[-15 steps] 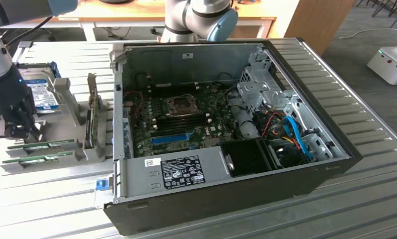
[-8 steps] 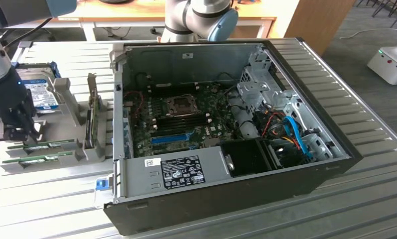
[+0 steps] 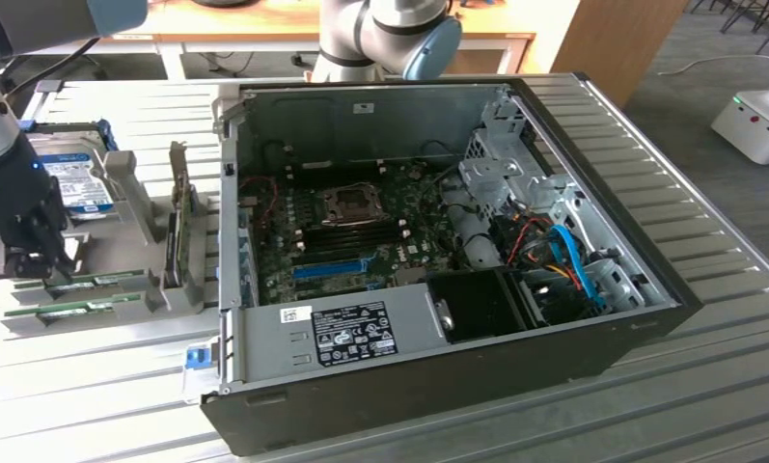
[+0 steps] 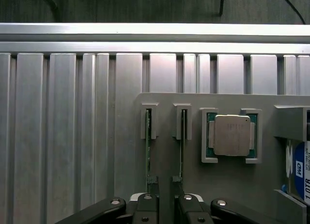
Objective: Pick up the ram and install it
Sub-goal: 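Pick up the ram and move it above insertion slot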
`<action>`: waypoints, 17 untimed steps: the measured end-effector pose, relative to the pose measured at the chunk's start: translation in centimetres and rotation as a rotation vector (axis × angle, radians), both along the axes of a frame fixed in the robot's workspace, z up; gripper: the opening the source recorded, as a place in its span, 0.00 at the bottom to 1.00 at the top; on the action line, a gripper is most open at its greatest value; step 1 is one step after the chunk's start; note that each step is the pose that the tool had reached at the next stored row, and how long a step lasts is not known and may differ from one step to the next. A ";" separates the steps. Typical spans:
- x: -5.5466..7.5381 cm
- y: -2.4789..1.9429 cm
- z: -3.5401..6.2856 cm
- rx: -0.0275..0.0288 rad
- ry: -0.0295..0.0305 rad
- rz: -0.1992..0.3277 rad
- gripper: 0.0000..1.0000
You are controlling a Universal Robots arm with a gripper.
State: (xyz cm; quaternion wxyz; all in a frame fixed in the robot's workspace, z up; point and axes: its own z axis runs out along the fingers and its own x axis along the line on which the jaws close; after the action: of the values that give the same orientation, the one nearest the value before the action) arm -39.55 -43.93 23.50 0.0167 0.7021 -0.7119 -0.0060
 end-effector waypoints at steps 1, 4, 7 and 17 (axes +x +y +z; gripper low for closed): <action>0.0 -0.07 0.00 0.0000 0.0000 0.000 0.24; 0.0 -0.29 0.01 0.0000 0.0001 0.000 0.24; 0.0 -0.53 0.00 0.0000 0.0001 0.000 0.24; 0.0 -1.40 0.01 -0.0001 0.0001 0.000 0.24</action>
State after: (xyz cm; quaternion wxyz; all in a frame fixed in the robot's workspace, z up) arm -39.55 -45.33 23.51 0.0167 0.7020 -0.7119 -0.0060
